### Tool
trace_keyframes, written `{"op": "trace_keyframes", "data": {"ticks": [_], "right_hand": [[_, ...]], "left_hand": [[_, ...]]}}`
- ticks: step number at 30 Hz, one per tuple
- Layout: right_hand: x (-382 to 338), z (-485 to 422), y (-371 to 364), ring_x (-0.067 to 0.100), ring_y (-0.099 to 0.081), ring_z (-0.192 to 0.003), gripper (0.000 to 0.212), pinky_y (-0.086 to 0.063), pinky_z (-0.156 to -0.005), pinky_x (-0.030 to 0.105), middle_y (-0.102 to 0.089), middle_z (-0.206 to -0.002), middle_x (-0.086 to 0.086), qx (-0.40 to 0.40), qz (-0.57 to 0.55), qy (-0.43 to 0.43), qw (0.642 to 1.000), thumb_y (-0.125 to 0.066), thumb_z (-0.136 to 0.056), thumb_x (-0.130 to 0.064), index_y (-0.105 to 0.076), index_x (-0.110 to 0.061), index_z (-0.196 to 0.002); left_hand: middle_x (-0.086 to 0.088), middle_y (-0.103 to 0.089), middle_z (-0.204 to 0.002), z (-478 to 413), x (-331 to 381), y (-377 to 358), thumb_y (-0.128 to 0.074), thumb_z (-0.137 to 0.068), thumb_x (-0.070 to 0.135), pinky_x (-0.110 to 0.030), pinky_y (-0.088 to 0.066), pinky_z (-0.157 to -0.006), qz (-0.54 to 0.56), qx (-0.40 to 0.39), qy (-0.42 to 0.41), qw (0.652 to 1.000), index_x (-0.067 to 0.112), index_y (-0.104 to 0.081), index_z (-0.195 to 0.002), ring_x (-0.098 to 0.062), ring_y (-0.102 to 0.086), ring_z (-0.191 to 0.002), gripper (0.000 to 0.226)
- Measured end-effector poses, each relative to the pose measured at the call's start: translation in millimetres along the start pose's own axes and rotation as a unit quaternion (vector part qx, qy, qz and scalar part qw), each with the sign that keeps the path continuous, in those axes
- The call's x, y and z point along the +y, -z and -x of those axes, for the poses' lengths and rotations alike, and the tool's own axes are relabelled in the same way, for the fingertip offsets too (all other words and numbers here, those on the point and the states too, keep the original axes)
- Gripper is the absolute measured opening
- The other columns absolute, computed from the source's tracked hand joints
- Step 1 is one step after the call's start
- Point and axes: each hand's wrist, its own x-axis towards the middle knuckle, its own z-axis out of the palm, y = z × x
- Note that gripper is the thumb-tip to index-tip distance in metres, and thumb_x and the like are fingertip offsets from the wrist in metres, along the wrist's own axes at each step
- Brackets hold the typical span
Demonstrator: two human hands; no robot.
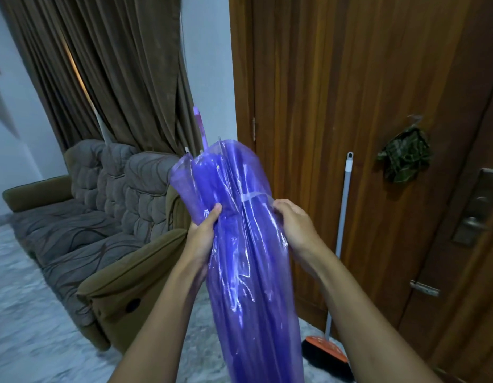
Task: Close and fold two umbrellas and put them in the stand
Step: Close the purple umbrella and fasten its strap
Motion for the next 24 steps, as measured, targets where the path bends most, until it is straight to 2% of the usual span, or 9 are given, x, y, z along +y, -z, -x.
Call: {"op": "trace_keyframes", "data": {"ticks": [3, 5, 7, 9, 11, 14, 19, 21, 24], "right_hand": [[-0.5, -0.2, 3.4, 0.003, -0.059, -0.061, 0.024, -0.045, -0.054, 0.015, -0.065, -0.079, 0.0, -0.027, 0.036, -0.008, 0.999, -0.043, -0.1, -0.017, -0.065, -0.007, -0.097], [-2.3, 0.1, 5.3, 0.004, -0.051, -0.051, 0.03, -0.038, -0.046, 0.017, -0.062, -0.077, -0.001, -0.041, 0.003, 0.004, 0.999, -0.041, -0.101, -0.021, -0.066, -0.014, -0.086], [-2.8, -1.2, 5.1, 0.011, -0.059, -0.06, 0.035, -0.044, -0.053, 0.021, -0.066, -0.082, -0.003, -0.069, 0.03, 0.011, 0.997, -0.042, -0.101, -0.04, -0.066, -0.018, -0.088], [-0.6, -1.1, -0.2, 0.013, -0.066, -0.073, 0.044, -0.05, -0.065, 0.023, -0.07, -0.088, -0.001, -0.082, 0.081, 0.022, 0.993, -0.049, -0.097, -0.049, -0.064, -0.009, -0.103], [2.9, -0.7, -7.1, 0.002, -0.058, -0.065, 0.039, -0.045, -0.062, 0.017, -0.064, -0.078, 0.002, -0.066, 0.122, 0.077, 0.987, -0.055, -0.097, -0.036, -0.06, 0.003, -0.094], [7.4, 1.6, -13.2, -0.008, -0.049, -0.052, 0.022, -0.04, -0.054, 0.009, -0.056, -0.067, -0.006, -0.076, 0.141, 0.112, 0.981, -0.052, -0.1, -0.019, -0.054, -0.007, -0.082], [2.7, 5.1, -13.0, -0.002, -0.06, -0.055, 0.023, -0.045, -0.054, 0.014, -0.063, -0.065, -0.01, -0.15, 0.064, 0.045, 0.986, -0.052, -0.1, -0.027, -0.053, -0.014, -0.081], [0.4, 6.3, -14.8, -0.001, -0.058, -0.051, 0.027, -0.043, -0.051, 0.014, -0.061, -0.064, -0.007, -0.136, 0.08, 0.052, 0.986, -0.051, -0.1, -0.032, -0.054, -0.012, -0.083], [0.3, 5.0, -15.9, -0.002, -0.05, -0.041, 0.032, -0.035, -0.043, 0.014, -0.052, -0.06, -0.006, -0.108, 0.073, 0.051, 0.99, -0.045, -0.103, -0.019, -0.049, -0.016, -0.072]], "left_hand": [[-0.008, -0.072, -0.098, -0.4, 1.5, 4.7, -0.061, -0.094, 0.023, -0.023, -0.058, -0.054, 0.009, 0.003, 0.006, 1.0, 0.006, -0.059, -0.126, -0.011, -0.072, -0.064, 0.037], [-0.01, -0.071, -0.1, 0.9, 0.4, 4.2, -0.061, -0.094, 0.02, -0.025, -0.058, -0.056, 0.009, 0.005, 0.0, 1.0, 0.005, -0.059, -0.127, -0.012, -0.072, -0.066, 0.037], [-0.014, -0.07, -0.11, 0.2, -3.2, 3.5, -0.06, -0.094, 0.017, -0.027, -0.06, -0.063, 0.007, 0.005, -0.012, 1.0, 0.005, -0.057, -0.129, -0.017, -0.072, -0.076, 0.038], [-0.017, -0.068, -0.12, -0.9, -6.7, 2.2, -0.062, -0.093, 0.016, -0.03, -0.061, -0.071, 0.005, -0.001, -0.027, 1.0, 0.008, -0.055, -0.132, -0.022, -0.07, -0.088, 0.04], [-0.015, -0.069, -0.12, -0.1, -8.9, -0.1, -0.063, -0.092, 0.016, -0.029, -0.06, -0.07, 0.003, -0.003, -0.036, 0.999, 0.01, -0.054, -0.133, -0.021, -0.071, -0.09, 0.043], [-0.015, -0.069, -0.118, 0.7, -9.4, 0.5, -0.065, -0.091, 0.018, -0.027, -0.059, -0.066, 0.001, 0.006, -0.036, 0.999, 0.01, -0.056, -0.131, -0.018, -0.072, -0.085, 0.042], [-0.013, -0.07, -0.117, 1.4, -11.8, 7.7, -0.067, -0.09, 0.022, -0.028, -0.059, -0.069, -0.025, 0.003, -0.034, 0.999, 0.013, -0.057, -0.13, -0.023, -0.071, -0.091, 0.043], [-0.012, -0.071, -0.116, 3.1, -13.8, 8.8, -0.067, -0.09, 0.022, -0.029, -0.059, -0.07, -0.029, -0.001, -0.037, 0.999, 0.014, -0.056, -0.131, -0.024, -0.071, -0.093, 0.043], [-0.014, -0.07, -0.118, 2.2, -14.1, 11.8, -0.067, -0.089, 0.022, -0.033, -0.059, -0.074, -0.024, 0.003, -0.029, 0.999, 0.013, -0.056, -0.131, -0.025, -0.071, -0.094, 0.044]]}}
